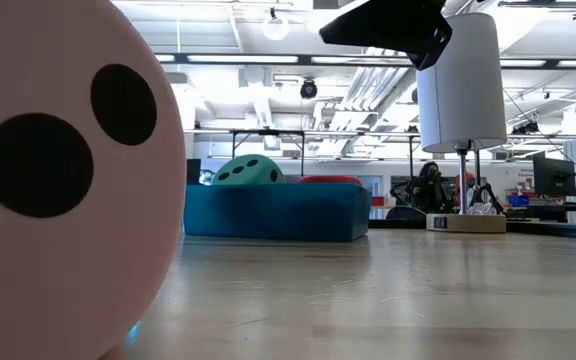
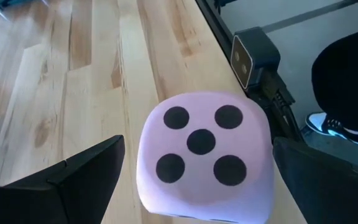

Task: Pick & Place Dice
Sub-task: Put the large pink dice into the blue bin

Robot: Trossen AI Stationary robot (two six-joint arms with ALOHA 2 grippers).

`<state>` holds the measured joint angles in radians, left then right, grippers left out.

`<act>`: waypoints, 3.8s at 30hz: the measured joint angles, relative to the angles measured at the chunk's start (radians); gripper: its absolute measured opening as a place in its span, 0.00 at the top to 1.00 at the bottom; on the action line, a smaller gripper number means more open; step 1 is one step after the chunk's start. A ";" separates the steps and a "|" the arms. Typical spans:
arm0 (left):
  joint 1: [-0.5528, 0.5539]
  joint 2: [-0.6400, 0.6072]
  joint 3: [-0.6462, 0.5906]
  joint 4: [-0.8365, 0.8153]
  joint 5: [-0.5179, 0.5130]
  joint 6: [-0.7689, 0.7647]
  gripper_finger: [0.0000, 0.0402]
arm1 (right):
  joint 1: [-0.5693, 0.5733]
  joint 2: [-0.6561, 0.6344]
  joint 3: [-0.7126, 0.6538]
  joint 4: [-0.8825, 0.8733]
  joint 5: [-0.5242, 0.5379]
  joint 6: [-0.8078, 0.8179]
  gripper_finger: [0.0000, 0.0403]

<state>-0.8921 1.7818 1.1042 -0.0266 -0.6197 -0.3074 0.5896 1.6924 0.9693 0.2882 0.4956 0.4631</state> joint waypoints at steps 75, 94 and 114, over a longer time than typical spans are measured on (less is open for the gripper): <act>0.108 0.070 -0.017 0.068 0.184 0.074 0.00 | 0.000 0.001 0.000 -0.010 0.000 0.006 0.24; 0.107 -0.088 -0.018 0.087 -0.015 0.161 0.00 | 0.044 0.001 0.000 0.058 0.000 -0.043 0.24; 0.572 -0.249 -0.016 -0.098 -0.039 0.285 0.00 | 0.184 -0.005 0.000 0.062 0.390 -0.143 0.24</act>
<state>-0.3197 1.5326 1.0885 -0.1242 -0.6592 -0.0221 0.7738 1.6871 0.9695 0.3498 0.8859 0.3202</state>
